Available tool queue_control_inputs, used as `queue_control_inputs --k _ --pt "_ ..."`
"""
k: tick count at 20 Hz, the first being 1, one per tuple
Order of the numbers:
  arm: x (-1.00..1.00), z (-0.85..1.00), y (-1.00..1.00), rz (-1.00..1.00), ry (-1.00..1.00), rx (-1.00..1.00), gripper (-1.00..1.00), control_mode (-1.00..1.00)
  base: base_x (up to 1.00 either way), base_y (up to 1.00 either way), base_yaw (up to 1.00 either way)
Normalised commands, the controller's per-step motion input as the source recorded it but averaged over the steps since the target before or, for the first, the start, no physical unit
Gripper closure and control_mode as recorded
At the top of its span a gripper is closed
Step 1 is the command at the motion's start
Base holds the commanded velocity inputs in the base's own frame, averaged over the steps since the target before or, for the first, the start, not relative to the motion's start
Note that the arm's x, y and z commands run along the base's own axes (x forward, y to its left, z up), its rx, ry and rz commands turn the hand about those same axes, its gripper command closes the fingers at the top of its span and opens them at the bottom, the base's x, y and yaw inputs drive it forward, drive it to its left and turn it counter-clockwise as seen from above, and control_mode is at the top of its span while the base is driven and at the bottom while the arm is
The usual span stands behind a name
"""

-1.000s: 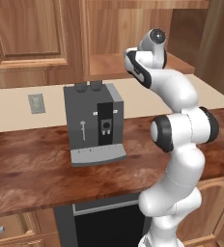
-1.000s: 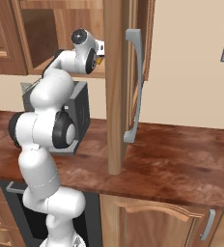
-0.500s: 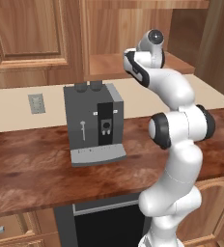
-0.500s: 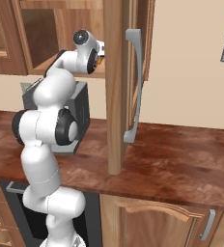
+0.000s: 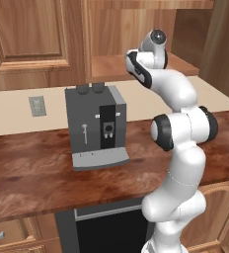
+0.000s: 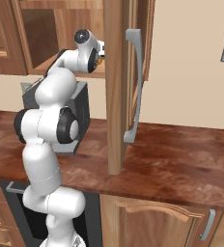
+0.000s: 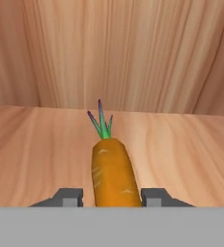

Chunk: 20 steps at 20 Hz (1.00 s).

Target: Pick the carrots from the cabinet and place them in one bowl. Pick the tangerine from the sink and place it in the other bowl.

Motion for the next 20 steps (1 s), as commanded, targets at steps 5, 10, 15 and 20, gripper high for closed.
queue_control_inputs --k 5,10,15,20 --pt "0.0 -0.07 0.0 0.0 0.03 0.0 1.0 -1.0 0.0 0.0 0.0" --pt "-0.15 -0.06 -0.01 0.0 0.07 0.01 1.0 -1.0 0.0 0.0 0.0" --pt "-0.35 -0.07 0.0 0.0 0.05 0.07 1.0 -1.0 0.0 0.0 0.0" --pt "-0.45 0.0 0.0 0.0 0.04 0.06 1.0 -1.0 0.0 0.0 0.0"
